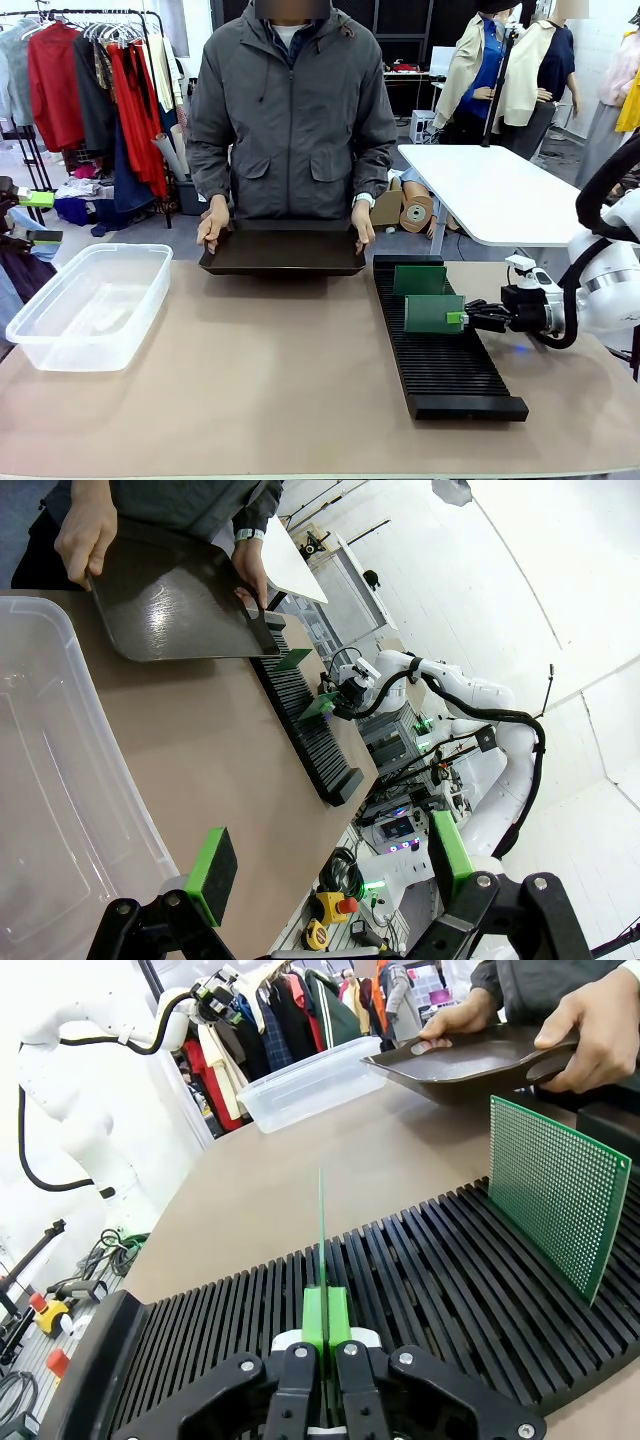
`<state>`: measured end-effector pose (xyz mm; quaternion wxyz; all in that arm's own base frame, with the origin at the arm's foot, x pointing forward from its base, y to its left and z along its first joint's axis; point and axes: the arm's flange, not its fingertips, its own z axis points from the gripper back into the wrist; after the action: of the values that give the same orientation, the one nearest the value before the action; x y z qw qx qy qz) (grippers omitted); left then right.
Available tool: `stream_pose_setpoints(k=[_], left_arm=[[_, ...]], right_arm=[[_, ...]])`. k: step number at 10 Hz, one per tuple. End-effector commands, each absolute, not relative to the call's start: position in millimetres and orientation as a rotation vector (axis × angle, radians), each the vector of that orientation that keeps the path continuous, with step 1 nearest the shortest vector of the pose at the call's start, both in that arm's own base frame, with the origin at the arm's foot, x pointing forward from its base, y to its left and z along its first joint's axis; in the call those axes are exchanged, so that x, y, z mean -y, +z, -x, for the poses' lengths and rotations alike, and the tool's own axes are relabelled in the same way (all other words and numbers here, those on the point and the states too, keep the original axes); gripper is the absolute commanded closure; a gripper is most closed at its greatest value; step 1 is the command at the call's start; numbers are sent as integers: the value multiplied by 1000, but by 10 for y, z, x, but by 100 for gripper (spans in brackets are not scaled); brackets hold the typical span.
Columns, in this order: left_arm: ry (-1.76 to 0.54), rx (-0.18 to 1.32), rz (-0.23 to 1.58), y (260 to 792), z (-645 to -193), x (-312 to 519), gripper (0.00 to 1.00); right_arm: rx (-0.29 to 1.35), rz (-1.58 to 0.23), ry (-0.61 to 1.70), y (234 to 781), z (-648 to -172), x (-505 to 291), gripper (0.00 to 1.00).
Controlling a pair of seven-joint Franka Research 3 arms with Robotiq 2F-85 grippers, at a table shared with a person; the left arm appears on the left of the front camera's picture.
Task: Sort PCBs into racks and boxes based on the side picked up.
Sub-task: If the short side of the Blank PCB is picked up, insert it into the PCB Rack ; if the long side is picked up, place it in the Organizing box.
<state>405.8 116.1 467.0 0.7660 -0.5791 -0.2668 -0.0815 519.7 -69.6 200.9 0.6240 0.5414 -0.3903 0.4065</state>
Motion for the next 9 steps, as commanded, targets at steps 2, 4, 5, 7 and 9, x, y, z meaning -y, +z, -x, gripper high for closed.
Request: stream_pose_setpoints(k=[2, 4, 5, 7, 9], left_arm=[[-182, 578, 1265, 4685, -4037, -1161, 0], [-182, 578, 1265, 4685, -4037, -1161, 0], [-182, 578, 1265, 4685, -4037, -1161, 0], [-182, 578, 1265, 4685, -4037, -1161, 0], [-182, 578, 1265, 4685, -4037, -1161, 0]], right_arm=[[896, -1197, 957, 1991, -5176, 724, 100], [903, -1167, 960, 1970, -5159, 696, 100], [898, -1161, 978, 1952, -5161, 677, 100], [906, -1150, 1002, 1894, -5149, 647, 100], [973, -1118, 988, 1861, -5070, 659, 100]])
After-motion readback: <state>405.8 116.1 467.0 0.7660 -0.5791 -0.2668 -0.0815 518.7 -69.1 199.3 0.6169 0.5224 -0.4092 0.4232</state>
